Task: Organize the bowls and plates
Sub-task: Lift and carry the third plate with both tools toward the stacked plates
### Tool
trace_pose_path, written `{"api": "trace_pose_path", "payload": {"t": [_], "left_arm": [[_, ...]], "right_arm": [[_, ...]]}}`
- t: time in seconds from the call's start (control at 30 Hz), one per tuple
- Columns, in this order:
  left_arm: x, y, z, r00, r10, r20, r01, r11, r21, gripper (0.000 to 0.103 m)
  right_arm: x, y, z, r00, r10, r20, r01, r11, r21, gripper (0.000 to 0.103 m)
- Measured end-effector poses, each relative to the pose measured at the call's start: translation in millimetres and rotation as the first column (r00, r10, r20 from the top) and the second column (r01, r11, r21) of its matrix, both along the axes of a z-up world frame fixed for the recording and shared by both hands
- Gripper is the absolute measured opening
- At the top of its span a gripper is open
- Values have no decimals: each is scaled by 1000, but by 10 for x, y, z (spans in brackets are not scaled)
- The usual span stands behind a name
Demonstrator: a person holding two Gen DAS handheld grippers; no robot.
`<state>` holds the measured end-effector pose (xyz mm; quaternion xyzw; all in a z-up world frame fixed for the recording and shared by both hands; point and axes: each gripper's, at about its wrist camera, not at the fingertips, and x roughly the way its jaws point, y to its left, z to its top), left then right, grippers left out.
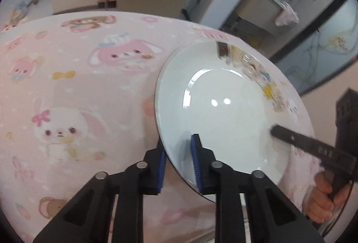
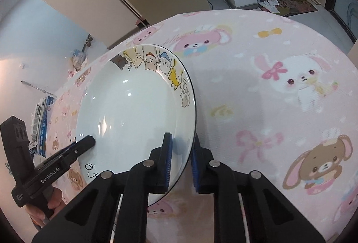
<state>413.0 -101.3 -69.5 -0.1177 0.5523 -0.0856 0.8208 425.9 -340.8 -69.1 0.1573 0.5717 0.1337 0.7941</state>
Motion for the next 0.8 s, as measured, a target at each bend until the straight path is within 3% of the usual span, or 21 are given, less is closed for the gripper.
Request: {"api": "trace_pose_path", "payload": {"t": [0.4,0.5,0.63,0.7,0.77,0.8], "left_arm": [[-18,6,1,1000,-3,-5,3,1000,-2,24],[0,-77,14,1000,-29,-9,29,999,37,32],[-7,-157,29,999,-41,4,41,998,56,44],[-6,-162,32,1000,-19,1,19,998,52,43],[-22,-164,43,1000,-11,4,11,997,80,31],[-32,-152,49,1000,-2,15,1,996,85,30]], "right_arm": [[63,-101,-62,1000,17,-21,-16,997,77,14],[90,-155,-90,999,22,-36,-18,993,115,12],[74,-140,-70,999,26,-25,-24,996,91,12],[67,-131,-67,999,26,-23,-24,996,87,12],[72,-129,-65,999,33,-24,-31,996,86,12],[76,-132,-64,999,30,-29,-28,996,90,12]]}}
